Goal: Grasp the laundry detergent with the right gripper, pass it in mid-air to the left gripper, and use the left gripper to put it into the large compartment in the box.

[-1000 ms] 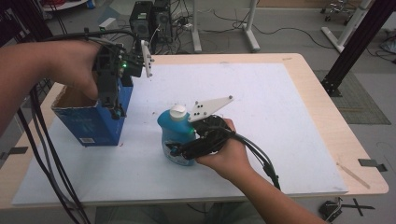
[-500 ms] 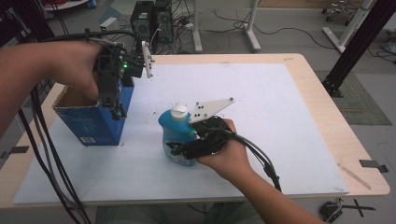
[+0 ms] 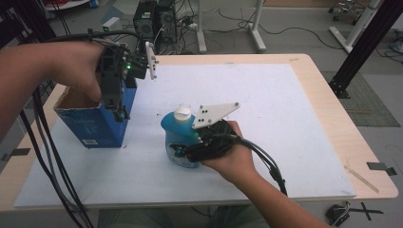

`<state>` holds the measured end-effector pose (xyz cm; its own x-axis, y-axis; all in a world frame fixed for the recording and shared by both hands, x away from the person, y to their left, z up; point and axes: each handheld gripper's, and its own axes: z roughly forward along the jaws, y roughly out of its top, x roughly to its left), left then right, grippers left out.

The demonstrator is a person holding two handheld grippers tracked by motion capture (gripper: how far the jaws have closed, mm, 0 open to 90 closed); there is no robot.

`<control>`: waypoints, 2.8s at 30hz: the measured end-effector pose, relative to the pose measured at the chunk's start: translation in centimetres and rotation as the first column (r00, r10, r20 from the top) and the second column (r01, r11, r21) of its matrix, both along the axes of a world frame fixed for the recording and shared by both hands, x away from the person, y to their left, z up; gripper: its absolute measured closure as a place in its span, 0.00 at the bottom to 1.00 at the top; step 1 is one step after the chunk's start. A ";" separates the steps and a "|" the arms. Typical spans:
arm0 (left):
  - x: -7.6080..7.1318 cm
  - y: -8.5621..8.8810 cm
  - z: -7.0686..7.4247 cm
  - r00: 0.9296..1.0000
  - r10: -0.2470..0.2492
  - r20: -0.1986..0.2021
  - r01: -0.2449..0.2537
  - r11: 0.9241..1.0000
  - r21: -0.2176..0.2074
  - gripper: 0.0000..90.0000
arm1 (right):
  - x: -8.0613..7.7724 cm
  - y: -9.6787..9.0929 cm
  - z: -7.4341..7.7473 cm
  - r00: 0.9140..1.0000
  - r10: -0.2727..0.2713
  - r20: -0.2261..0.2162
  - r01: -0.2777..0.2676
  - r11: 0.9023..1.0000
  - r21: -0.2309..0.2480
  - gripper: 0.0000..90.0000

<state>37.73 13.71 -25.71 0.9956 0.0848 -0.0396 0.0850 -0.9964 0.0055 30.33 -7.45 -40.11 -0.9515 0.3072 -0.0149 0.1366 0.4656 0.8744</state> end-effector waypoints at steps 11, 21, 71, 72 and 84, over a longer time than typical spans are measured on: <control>0.0 -0.3 0.2 1.000 -0.010 -0.001 0.010 1.000 -0.001 0.02 | 0.4 -0.8 0.7 1.000 0.010 -0.016 -0.009 1.000 0.026 0.52; -0.3 -1.0 1.0 1.000 -0.021 0.004 0.021 1.000 -0.008 0.02 | 1.2 -2.1 2.4 1.000 0.026 -0.009 -0.025 0.999 0.020 0.52; -2.4 -6.2 3.1 0.994 -0.108 -0.014 0.107 0.993 -0.049 0.02 | 3.1 0.1 4.6 0.949 0.313 -0.025 -0.314 0.949 -0.027 0.52; -2.4 -6.2 3.1 0.994 -0.108 -0.014 0.107 0.993 -0.049 0.02 | 3.1 0.1 4.6 0.949 0.313 -0.025 -0.314 0.949 -0.027 0.52; -2.5 -7.5 2.7 0.995 -0.102 -0.011 0.101 0.993 -0.067 0.02 | 3.2 0.4 4.7 0.948 0.316 -0.026 -0.316 0.949 -0.013 0.52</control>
